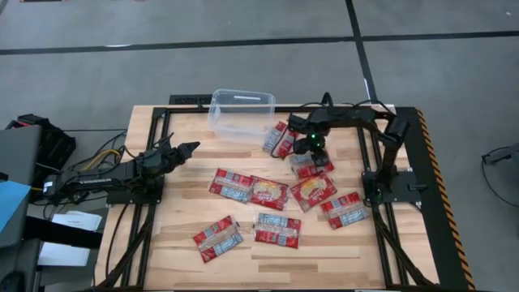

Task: Sort popcorn bags into baskets
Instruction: Put the red popcorn bag into the transparent bin

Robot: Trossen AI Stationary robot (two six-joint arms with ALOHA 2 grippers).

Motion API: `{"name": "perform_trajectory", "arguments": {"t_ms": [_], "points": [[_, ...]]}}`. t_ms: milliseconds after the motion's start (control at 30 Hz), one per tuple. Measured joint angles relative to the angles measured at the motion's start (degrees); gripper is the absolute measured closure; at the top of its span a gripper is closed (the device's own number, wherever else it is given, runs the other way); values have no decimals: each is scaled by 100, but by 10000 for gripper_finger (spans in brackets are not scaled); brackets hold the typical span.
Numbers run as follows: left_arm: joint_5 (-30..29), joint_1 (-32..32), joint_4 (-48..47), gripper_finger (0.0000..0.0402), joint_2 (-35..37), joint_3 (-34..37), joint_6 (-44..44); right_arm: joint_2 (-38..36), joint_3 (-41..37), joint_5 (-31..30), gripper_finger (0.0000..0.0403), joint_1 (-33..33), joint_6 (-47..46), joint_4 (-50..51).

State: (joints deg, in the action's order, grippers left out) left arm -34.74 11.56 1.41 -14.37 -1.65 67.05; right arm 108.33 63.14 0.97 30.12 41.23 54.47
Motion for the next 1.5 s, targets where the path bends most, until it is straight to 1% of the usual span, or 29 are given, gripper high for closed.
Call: {"name": "perform_trajectory", "arguments": {"t_ms": [167,200,233,367,467,700,867,933,1033,1133,1267,1367,1500], "points": [[-2,-1,0,140,0,2,1,9,-18,73,356,-29,-101,134],[-2,-1,0,140,0,2,1,-3,-18,87,377,-28,-148,167],[-2,-1,0,140,0,2,1,-19,-18,106,388,-24,-171,213],[-7,0,0,140,0,2,0,-210,-36,121,387,-1,-408,280],[-11,-1,0,140,0,2,1,-489,3,125,398,-1,-572,443],[-17,-1,0,140,0,2,8,-1457,524,349,399,85,-1222,902],[-57,-1,0,140,0,2,97,-2068,1135,388,399,117,-1502,1184],[-208,0,0,140,0,2,204,-2246,1399,417,399,149,-1730,1095],[-622,1,0,140,0,2,323,-2383,1791,545,400,234,-2372,476],[-999,3,-6,140,0,4,417,-2356,2099,545,400,305,-3083,-362],[-1136,17,-21,140,0,4,418,-2030,2512,540,401,304,-3444,-1516],[-1133,17,-22,140,0,4,417,-1455,3011,564,401,242,-3521,-1953],[-1112,17,-22,140,0,4,417,-439,4002,547,401,151,-3348,-1893]]}}
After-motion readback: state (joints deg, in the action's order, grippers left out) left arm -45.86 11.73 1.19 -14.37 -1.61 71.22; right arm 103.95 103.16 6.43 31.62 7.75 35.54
